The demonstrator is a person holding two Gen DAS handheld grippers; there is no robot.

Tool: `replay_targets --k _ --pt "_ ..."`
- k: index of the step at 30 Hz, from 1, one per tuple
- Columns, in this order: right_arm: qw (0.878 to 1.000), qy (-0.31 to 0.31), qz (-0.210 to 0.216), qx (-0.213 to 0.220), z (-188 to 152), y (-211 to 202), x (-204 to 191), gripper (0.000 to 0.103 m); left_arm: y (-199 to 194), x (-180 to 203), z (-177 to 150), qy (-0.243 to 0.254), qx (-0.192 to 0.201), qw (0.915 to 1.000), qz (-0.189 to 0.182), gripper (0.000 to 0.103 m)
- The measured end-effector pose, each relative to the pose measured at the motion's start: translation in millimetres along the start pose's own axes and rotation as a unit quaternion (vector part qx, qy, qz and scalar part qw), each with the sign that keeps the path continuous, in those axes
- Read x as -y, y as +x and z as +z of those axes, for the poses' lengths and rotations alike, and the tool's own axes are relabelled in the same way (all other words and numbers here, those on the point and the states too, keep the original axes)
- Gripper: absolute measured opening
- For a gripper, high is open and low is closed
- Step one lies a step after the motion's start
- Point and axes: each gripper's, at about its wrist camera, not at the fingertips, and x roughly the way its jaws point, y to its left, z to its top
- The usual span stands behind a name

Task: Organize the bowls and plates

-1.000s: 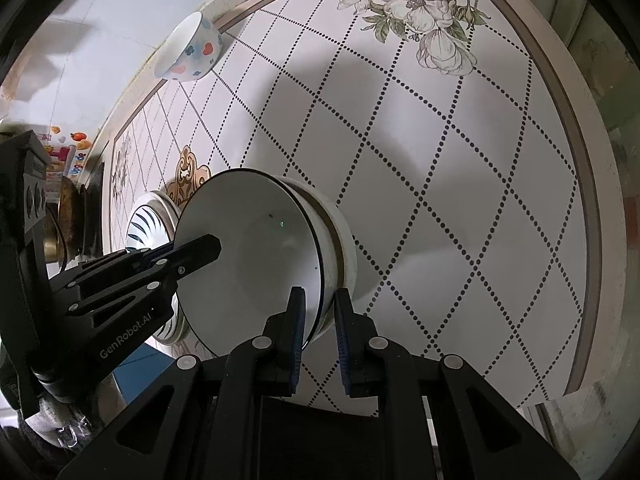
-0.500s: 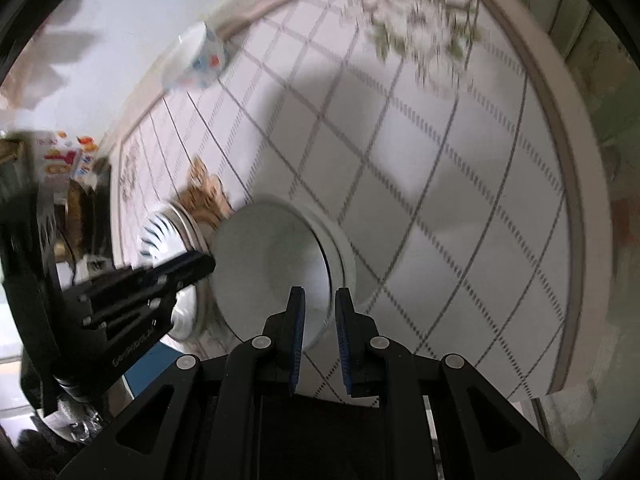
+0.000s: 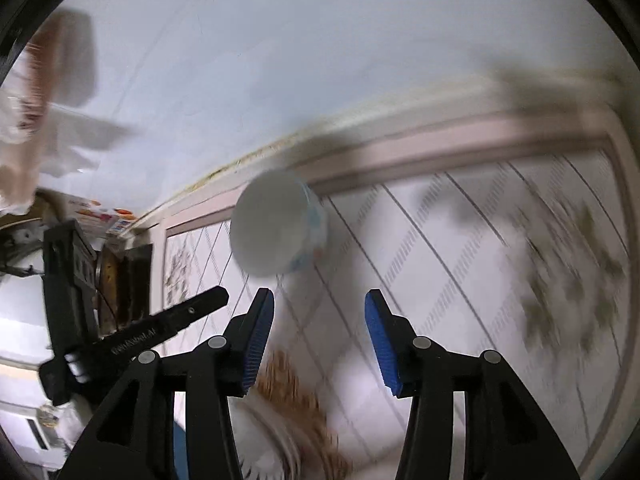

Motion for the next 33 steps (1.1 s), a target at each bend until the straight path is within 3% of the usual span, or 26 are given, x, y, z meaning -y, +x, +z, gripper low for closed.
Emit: replay_targets --k 8,10,12,16,26,33 --pt "0.999 0.019 -0.018 -0.046 40.2 75.1 -0.6 0.049 36.6 -7.0 27.7 0.001 -0.028 0.9996 0.003 0.021" --pt "0.998 0.023 -0.014 -0.05 40.5 82.6 1.9 0.042 37.6 -4.4 25.5 0.005 -0.028 0.9996 -0.001 0.021" --pt "0.998 0.017 -0.014 -0.052 40.8 88.4 2.3 0.024 39.3 -0.9 26.1 0.015 -0.022 0.9996 0.008 0.017" --pt "0.999 0.002 -0.033 -0.044 43.3 92.5 -0.5 0.015 40.7 2.0 27.3 0.032 -0.009 0.9992 0.022 0.012" --pt "0.998 -0.016 -0.048 -0.039 34.7 86.7 -8.6 0.014 32.7 18.3 13.6 0.055 0.004 0.9979 0.033 0.011" --pt "0.998 -0.025 -0.045 -0.036 15.6 62.0 -11.1 0.014 2.2 26.8 -14.1 0.083 0.021 0.996 0.027 0.011"
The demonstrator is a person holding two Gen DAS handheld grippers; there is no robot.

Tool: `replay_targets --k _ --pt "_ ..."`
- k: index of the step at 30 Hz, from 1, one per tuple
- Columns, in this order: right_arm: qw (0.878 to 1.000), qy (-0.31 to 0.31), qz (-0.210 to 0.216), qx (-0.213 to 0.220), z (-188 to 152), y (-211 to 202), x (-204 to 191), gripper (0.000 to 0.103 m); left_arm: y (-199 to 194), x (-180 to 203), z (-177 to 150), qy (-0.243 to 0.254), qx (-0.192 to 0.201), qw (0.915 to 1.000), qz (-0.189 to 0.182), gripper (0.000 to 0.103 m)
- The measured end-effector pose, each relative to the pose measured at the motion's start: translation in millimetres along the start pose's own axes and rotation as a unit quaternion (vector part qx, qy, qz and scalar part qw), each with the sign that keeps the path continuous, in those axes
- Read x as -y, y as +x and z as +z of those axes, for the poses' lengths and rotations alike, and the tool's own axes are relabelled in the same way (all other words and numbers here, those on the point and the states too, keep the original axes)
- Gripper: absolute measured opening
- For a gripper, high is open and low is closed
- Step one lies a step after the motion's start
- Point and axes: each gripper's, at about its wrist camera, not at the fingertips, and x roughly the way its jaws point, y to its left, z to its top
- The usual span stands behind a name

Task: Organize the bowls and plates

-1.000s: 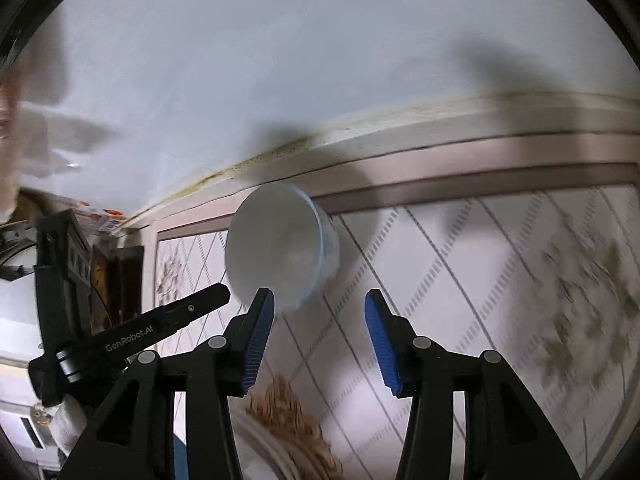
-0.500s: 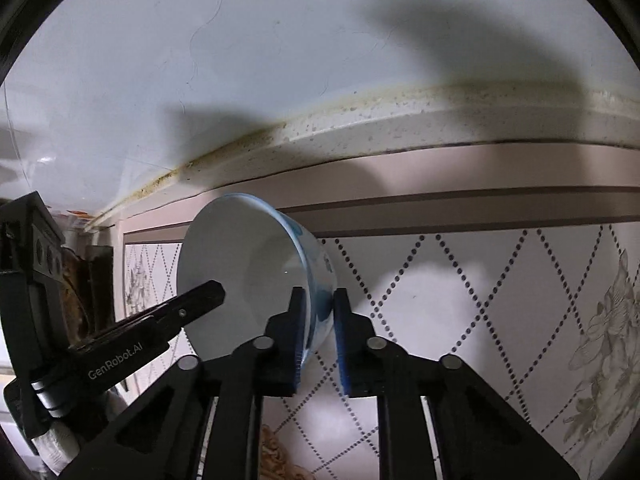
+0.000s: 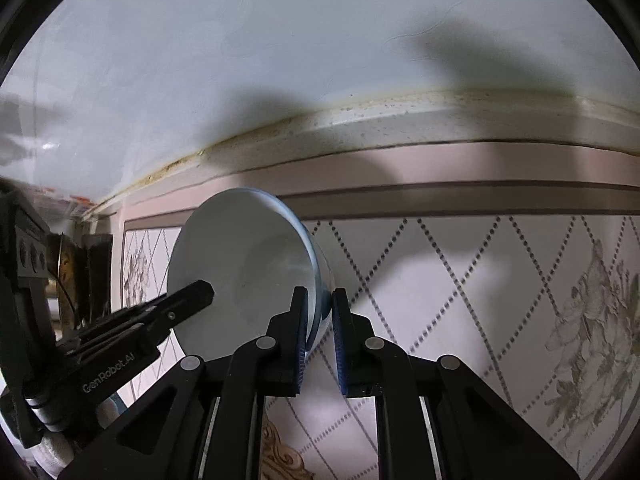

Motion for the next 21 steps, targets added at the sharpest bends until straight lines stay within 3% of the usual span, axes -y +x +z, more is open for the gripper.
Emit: replay_targets --k 9,21 --pt "1.0 -0.011 0.005 0.01 -59.5 -63.6 11.9 0.014 -47.6 37.5 -55.6 0.05 0.017 0.9984 -0.023 0.011" --pt "0.999 0.009 -0.01 0.03 -178.2 -154.4 48.5 0.014 -85.0 92.1 -150.3 0.128 0.011 0.9897 -0.062 0.012"
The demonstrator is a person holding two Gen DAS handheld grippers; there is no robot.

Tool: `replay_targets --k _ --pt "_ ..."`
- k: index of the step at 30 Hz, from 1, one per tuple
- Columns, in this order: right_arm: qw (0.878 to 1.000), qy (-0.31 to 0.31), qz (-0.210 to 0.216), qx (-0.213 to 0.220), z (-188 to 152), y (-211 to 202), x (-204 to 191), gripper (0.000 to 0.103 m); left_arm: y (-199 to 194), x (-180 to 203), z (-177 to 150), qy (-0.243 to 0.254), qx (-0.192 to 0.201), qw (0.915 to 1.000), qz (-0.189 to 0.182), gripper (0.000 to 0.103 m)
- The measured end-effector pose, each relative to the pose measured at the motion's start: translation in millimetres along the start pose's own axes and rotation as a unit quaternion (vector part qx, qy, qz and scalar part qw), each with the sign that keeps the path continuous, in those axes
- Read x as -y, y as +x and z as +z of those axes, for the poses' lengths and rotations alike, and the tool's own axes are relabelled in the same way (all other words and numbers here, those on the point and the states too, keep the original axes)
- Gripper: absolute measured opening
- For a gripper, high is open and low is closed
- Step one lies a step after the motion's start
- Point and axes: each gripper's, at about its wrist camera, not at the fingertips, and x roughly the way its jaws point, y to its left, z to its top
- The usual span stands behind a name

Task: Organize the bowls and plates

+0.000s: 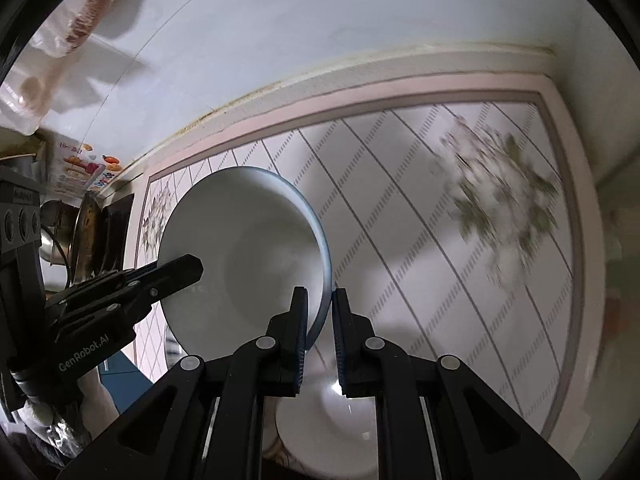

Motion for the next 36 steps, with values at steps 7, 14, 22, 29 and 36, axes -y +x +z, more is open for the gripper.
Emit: replay_targets --k 7,14,22,29,36 --pt "1.0 0.031 -0.006 0.001 -58.5 -21.9 20.2 0.014 4.4 28.1 -38.2 0.032 -0.026 0.999 -0.015 0.011" --pt "0.998 0.057 0.0 -0.016 -96.1 -16.1 36.6 0.014 16.3 29.2 -67.0 0.043 -0.052 0.9977 -0.013 0.011" --pt "0.997 0.067 0.003 -0.027 -107.7 -1.9 45.5 0.014 27.9 29.1 -76.6 0.049 -0.065 0.9967 0.003 0.011" --pt "0.997 0.066 0.0 -0.039 -105.7 7.6 46.9 0.014 39.1 27.6 -80.0 0.051 -0.075 0.9957 0.016 0.011" --pt "0.997 0.059 -0.007 -0.053 -105.8 19.0 47.7 0.015 51.5 26.0 -87.4 0.056 -0.091 0.9939 0.028 0.011"
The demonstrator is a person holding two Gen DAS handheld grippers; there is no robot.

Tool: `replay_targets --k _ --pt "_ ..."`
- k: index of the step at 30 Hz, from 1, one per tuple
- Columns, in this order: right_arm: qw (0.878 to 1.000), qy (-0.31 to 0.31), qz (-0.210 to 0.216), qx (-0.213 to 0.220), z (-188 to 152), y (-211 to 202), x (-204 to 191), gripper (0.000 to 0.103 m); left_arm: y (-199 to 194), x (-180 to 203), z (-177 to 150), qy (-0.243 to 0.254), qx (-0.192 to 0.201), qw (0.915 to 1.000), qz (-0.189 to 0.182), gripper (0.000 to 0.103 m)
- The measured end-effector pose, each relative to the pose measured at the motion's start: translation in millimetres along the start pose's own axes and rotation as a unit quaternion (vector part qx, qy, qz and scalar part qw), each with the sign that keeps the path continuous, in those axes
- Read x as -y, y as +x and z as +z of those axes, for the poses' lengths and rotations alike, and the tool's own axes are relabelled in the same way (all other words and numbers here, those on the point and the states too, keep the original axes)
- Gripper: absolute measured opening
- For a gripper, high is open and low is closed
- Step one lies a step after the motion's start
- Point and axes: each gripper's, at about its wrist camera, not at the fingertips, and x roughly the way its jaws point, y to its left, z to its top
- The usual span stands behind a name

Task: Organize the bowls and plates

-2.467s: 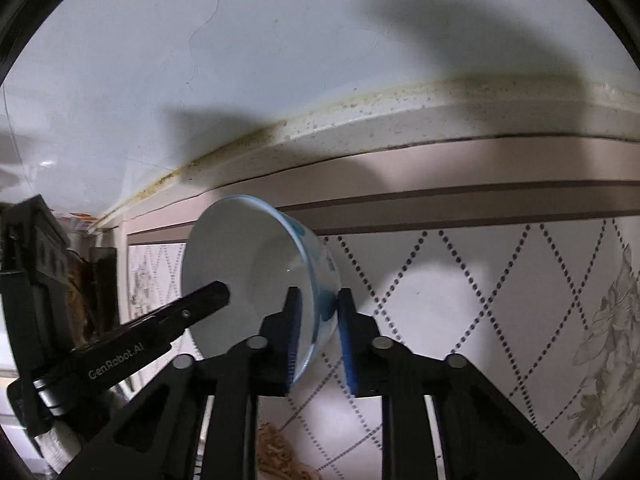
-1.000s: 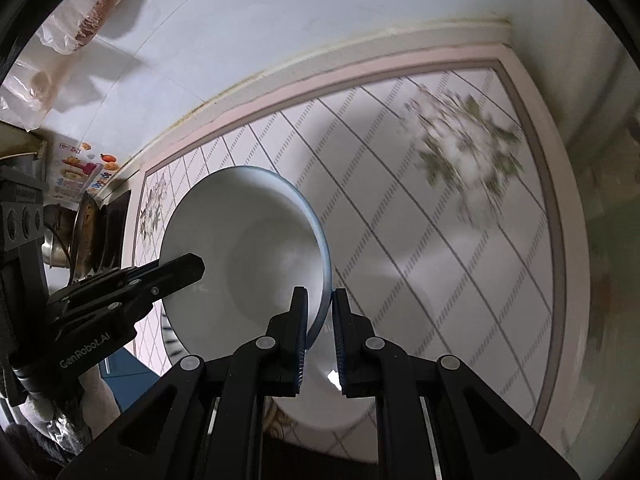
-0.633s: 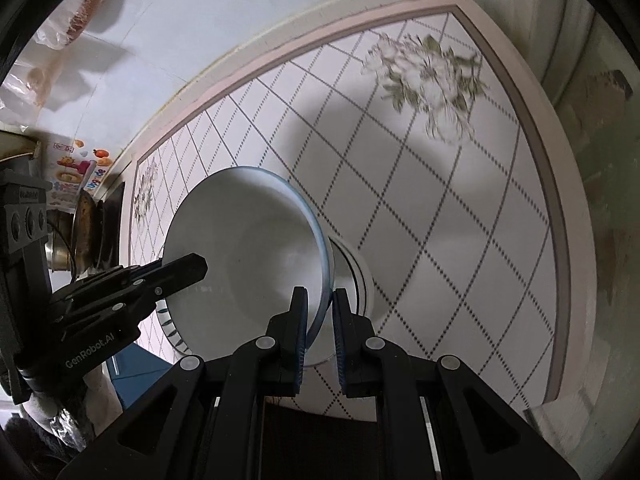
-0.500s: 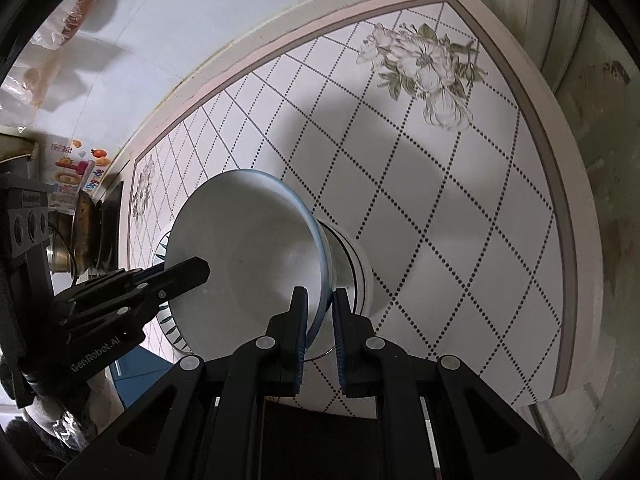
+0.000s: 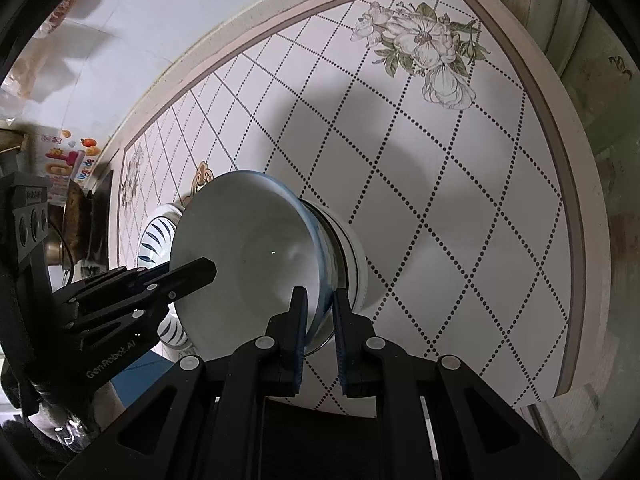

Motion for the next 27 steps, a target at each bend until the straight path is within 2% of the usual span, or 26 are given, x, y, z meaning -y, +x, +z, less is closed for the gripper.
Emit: replay_targets --k 17,27 --pt "1.0 0.0 0.001 -0.011 -0.9 1.6 1.7 0.018 9.1 -5.8 -3.2 -0.012 -0.012 0.9998 0.005 0.011" --pt "1.0 0.011 0.01 -0.015 -7.3 1.9 6.5 0.017 2.6 1.4 -6.8 0.001 -0.01 0.9998 0.015 0.011"
